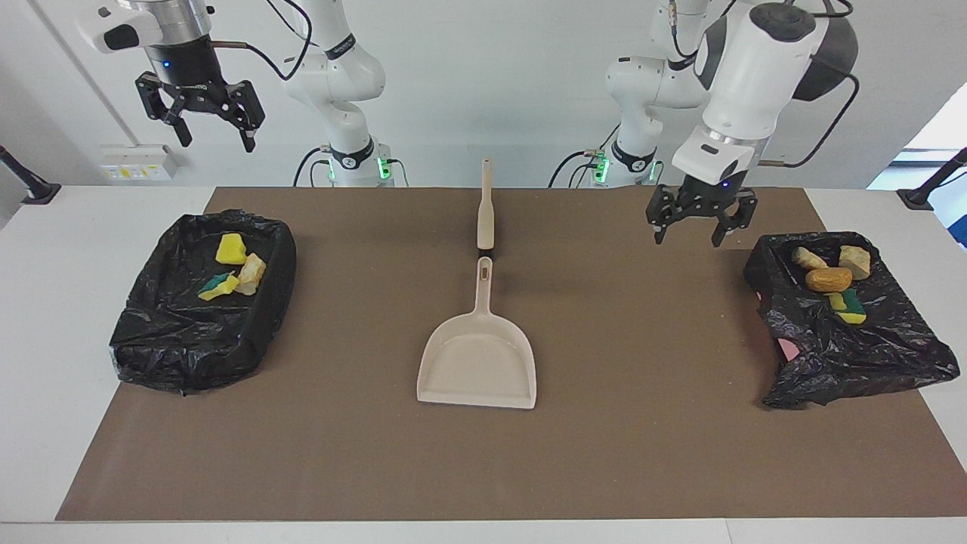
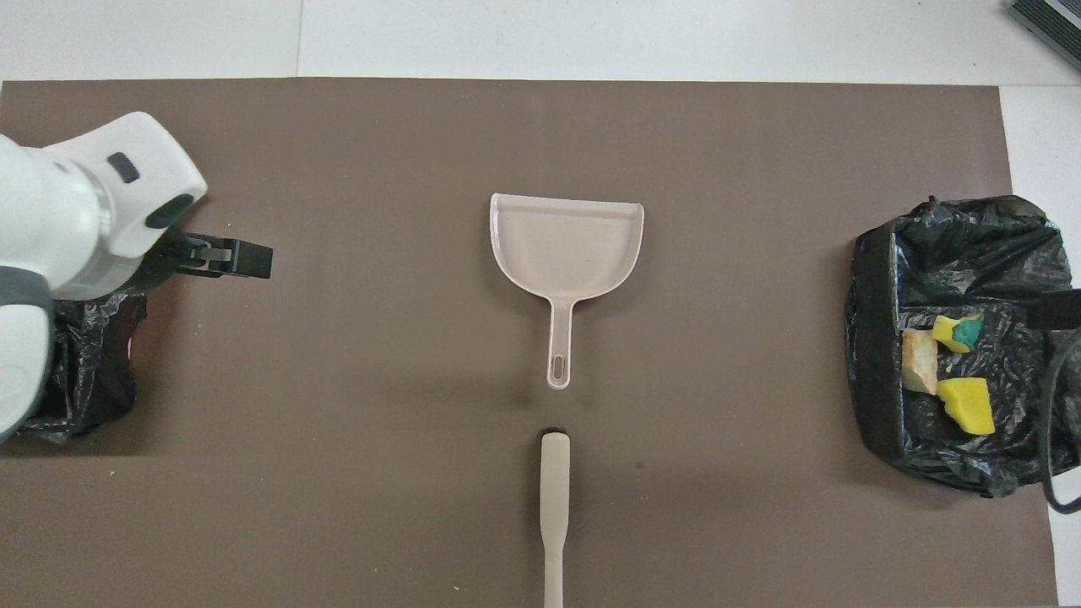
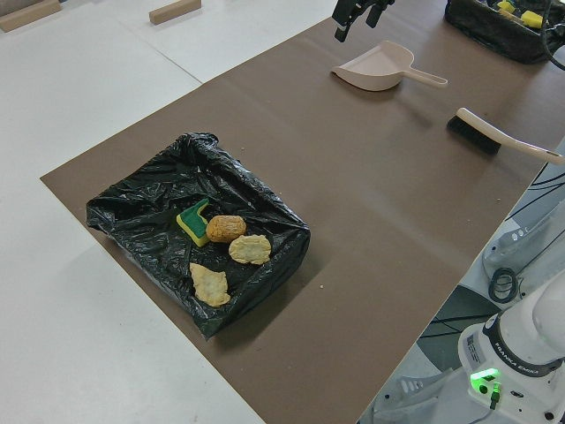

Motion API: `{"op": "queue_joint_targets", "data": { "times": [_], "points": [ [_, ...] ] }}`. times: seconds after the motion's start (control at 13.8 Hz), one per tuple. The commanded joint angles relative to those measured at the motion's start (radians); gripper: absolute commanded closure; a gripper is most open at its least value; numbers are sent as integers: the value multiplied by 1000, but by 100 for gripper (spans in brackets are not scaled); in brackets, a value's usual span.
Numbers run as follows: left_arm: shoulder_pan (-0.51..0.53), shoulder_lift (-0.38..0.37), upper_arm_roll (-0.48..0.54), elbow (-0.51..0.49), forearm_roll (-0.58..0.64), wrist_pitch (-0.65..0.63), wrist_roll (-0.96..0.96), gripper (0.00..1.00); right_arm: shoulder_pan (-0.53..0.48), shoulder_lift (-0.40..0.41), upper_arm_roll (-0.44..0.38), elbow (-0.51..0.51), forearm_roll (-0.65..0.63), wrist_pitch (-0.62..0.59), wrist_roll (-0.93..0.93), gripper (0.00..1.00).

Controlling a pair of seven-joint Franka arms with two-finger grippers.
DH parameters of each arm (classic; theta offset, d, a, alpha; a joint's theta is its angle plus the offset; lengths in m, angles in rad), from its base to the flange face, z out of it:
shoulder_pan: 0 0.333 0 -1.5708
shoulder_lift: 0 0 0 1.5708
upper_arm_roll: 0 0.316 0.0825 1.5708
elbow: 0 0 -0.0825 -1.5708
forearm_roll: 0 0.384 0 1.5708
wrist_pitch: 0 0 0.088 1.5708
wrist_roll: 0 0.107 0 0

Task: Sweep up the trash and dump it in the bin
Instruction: 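Release the dustpan and withdraw the left gripper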

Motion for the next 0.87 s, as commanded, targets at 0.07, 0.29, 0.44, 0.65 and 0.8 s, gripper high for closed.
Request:
{"op": "queue_joint_targets", "data": {
  "times": [0.07,0.29,0.44,0.65,0.8],
  "points": [
    [56,5,-7,154,-3,-196,91,0,-7,-8,0,3,17,-18,-17,0],
    [61,6,-6,165,-72,-236,88,0,-7,-8,0,3,17,-18,-17,0],
    [66,-17,13,162,-73,-240,88,0,-7,-8,0,3,17,-18,-17,0],
    [98,-29,13,146,-80,-238,88,0,-7,-8,0,3,17,-18,-17,0],
    [99,-29,16,146,-66,-240,89,0,-7,-8,0,3,17,-18,-17,0]
  ]
}}
